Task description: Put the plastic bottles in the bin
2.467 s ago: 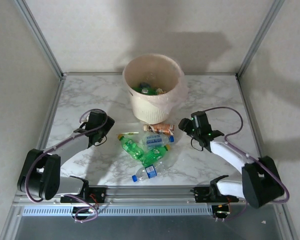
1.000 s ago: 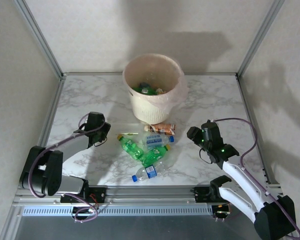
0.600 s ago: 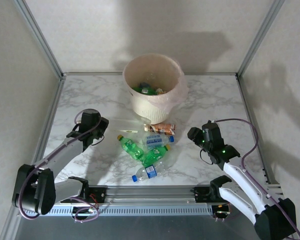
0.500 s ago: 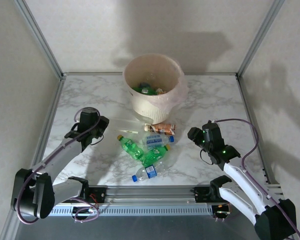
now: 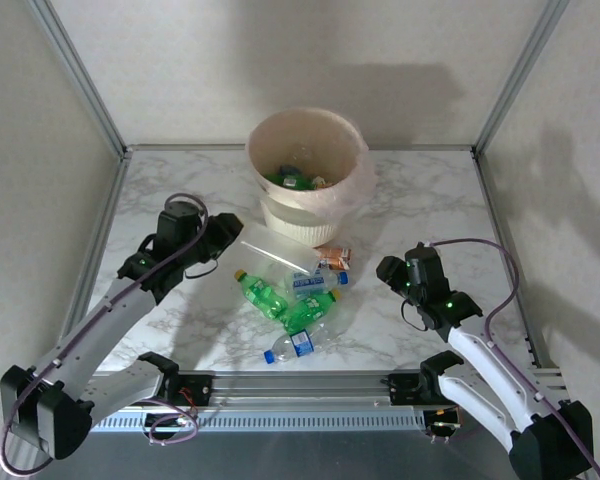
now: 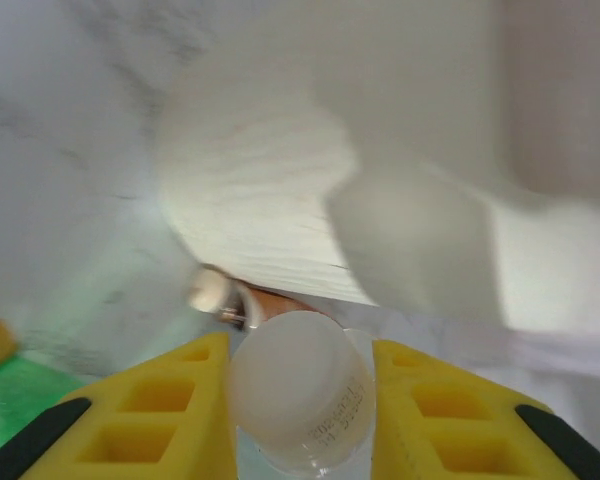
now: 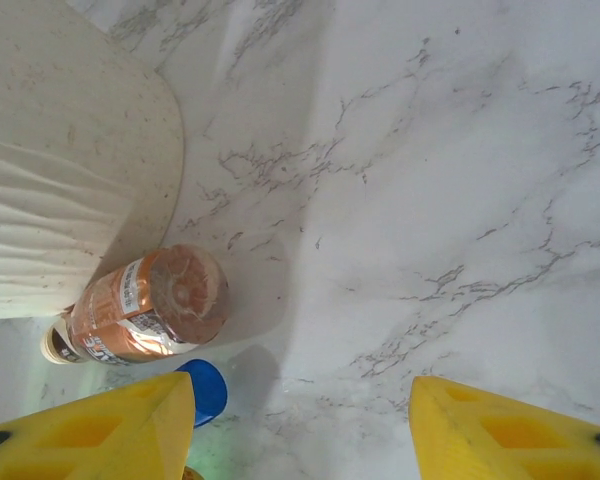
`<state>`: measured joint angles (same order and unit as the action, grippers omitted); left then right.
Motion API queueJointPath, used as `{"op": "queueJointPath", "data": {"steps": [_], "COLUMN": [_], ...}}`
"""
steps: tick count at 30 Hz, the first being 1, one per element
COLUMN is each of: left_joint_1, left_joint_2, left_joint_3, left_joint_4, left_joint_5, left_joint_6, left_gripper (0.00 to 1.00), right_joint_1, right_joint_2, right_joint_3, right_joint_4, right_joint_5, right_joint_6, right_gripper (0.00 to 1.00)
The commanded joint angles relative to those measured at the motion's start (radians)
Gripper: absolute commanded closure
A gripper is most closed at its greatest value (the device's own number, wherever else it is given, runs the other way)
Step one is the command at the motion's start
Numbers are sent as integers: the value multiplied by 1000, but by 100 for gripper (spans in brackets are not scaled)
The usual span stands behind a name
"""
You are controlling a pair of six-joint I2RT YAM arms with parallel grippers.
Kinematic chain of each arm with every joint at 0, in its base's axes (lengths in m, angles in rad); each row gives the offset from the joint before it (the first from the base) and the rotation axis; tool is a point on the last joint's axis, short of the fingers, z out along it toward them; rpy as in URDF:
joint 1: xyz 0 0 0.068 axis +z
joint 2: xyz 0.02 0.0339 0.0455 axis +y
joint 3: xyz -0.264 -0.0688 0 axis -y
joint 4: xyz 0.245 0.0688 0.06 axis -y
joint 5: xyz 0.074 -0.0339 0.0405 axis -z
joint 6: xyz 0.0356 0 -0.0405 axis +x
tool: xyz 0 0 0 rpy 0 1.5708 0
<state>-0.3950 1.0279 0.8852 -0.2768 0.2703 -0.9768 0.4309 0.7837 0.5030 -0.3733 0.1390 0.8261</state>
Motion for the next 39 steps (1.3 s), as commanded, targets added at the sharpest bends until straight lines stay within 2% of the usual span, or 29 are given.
{"op": "queueJointPath", "data": {"steps": [1, 9, 15, 19, 24, 27, 30, 35, 39], "left_joint_1": [-39, -67, -67, -60, -29, -21, -21, -18, -19], "left_joint_2": [6, 139, 316, 441, 572, 613, 631, 636, 610], "left_joint_3": [115, 360, 508, 631, 750, 764, 752, 746, 751], "left_joint_4": [24, 144, 256, 236, 185, 169, 158, 146, 169], "left_joint_5": [24, -42, -145, -228, -235, -239, -247, -247, -235], "left_joint_6": [-41, -94, -131, -91, -61, -48, -36, -25, -14], "left_gripper": [82, 83, 86, 87, 87, 86, 76, 46, 35], "right_joint_1": [5, 6, 5, 6, 6, 5, 5, 5, 6], "right_joint_2": [-32, -60, -77, -91, -99, -102, -101, -93, -92], "right_joint_3": [30, 28, 48, 69, 84, 85, 88, 109, 128], "right_joint_4": [-41, -62, -81, -107, -131, -133, -130, -138, -156], "right_joint_5": [30, 11, 1, 1, 7, 7, 5, 2, 5], "right_joint_6": [11, 17, 21, 16, 11, 10, 11, 4, -5], "right_gripper": [41, 41, 41, 41, 41, 42, 41, 40, 33]}}
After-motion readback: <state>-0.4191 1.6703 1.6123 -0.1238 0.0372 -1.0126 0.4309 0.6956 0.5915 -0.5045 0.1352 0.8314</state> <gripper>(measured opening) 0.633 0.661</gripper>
